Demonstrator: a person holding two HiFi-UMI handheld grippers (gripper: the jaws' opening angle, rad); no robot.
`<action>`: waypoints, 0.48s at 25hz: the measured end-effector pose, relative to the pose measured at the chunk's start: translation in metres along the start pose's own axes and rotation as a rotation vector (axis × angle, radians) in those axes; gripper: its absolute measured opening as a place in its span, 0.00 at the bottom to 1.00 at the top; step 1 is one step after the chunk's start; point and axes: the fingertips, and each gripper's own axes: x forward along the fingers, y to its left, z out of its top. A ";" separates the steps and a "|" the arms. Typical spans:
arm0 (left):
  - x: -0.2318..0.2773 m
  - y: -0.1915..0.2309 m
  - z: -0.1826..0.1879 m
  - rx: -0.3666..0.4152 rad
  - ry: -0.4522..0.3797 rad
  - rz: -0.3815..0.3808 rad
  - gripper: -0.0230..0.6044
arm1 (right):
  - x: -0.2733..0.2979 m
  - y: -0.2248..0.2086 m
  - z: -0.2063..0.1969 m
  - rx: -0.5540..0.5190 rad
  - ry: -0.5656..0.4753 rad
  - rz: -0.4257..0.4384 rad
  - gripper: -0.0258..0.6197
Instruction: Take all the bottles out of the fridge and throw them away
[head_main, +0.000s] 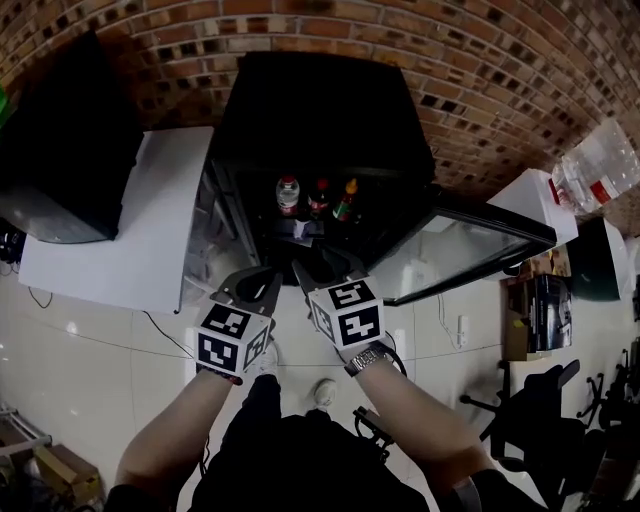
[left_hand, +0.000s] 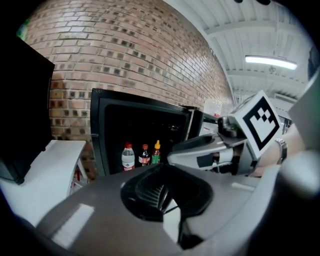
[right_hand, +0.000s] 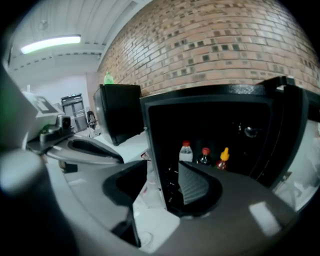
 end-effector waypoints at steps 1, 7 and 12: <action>0.004 0.008 -0.001 0.000 0.005 -0.001 0.04 | 0.012 -0.004 0.002 -0.003 0.009 -0.013 0.34; 0.021 0.047 -0.009 0.001 0.034 -0.008 0.04 | 0.078 -0.023 0.007 -0.029 0.045 -0.069 0.42; 0.033 0.067 -0.016 0.003 0.050 -0.016 0.04 | 0.125 -0.040 0.018 -0.055 0.054 -0.102 0.43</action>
